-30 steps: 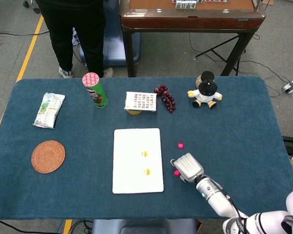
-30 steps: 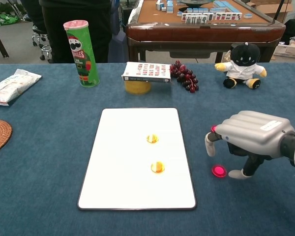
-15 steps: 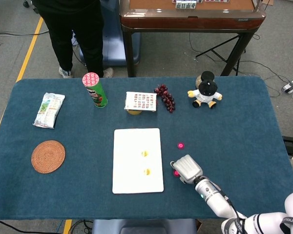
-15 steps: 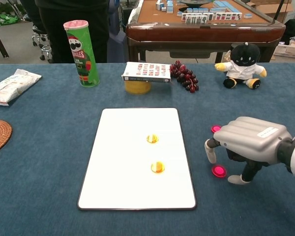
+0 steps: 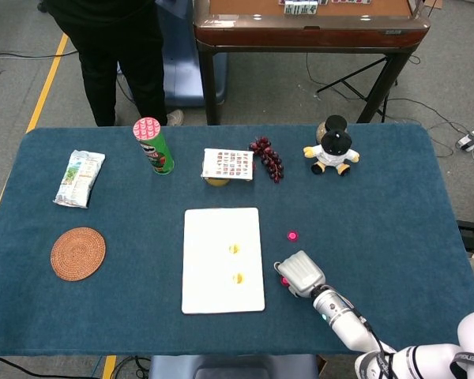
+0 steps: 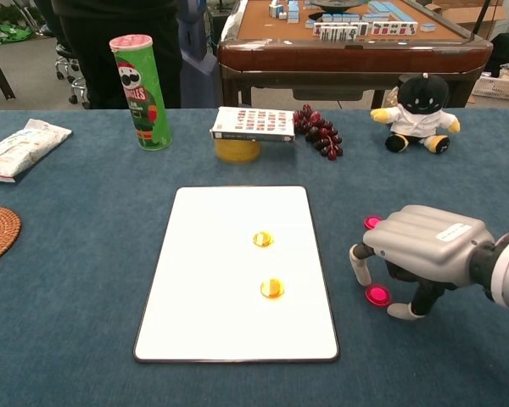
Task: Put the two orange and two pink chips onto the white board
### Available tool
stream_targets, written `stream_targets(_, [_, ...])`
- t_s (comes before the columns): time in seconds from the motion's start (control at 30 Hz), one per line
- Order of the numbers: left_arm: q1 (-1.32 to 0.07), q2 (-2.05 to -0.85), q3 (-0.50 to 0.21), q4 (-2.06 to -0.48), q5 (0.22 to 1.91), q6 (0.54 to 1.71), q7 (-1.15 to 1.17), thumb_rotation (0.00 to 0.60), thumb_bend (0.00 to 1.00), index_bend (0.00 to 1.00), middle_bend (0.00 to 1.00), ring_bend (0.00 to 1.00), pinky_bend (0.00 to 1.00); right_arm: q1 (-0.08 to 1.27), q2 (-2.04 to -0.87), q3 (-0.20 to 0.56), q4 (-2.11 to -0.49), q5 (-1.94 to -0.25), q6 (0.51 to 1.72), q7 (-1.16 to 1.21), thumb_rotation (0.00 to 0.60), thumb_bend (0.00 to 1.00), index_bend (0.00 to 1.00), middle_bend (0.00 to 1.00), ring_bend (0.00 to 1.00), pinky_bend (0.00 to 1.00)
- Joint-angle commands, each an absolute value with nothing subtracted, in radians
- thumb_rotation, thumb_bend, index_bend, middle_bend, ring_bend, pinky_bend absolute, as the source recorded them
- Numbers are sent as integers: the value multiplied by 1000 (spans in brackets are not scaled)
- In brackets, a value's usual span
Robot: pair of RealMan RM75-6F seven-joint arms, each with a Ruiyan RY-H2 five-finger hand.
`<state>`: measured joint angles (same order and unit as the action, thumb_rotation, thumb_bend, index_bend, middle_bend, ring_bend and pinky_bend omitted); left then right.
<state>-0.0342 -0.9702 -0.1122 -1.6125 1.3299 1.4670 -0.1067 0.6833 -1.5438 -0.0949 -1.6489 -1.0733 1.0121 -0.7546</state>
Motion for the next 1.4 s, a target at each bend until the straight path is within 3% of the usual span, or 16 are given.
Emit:
stream_targets(0.03, [-34,-970,-112,-1613,1331,1468,-106,600,322,445,476,447,593,681,-1546,-94,-1646,-1074,1011,-757,600,228,443,1000,1000,1000])
stream_targets(0.3, [-32,-969,-109,-1615,1334,1469,-103,600,322,445,476,447,593,678,-1547,-80,-1641,-1075,1005,-754,600,270,508,1000,1000,1000])
stream_targets(0.7, [5,-959,-67,-1611,1361,1490,-96,600,322,445,476,447,593,726,-1543,-9,-1677,-1056,984,-784,600,286,516,1000,1000,1000])
stream_targets(1.4, [16,-949,-43,-1623,1425,1515,-89,600,322,445,476,447,593,918,-1703,144,-1600,-877,902,-860,600,286,527,1000,1000,1000])
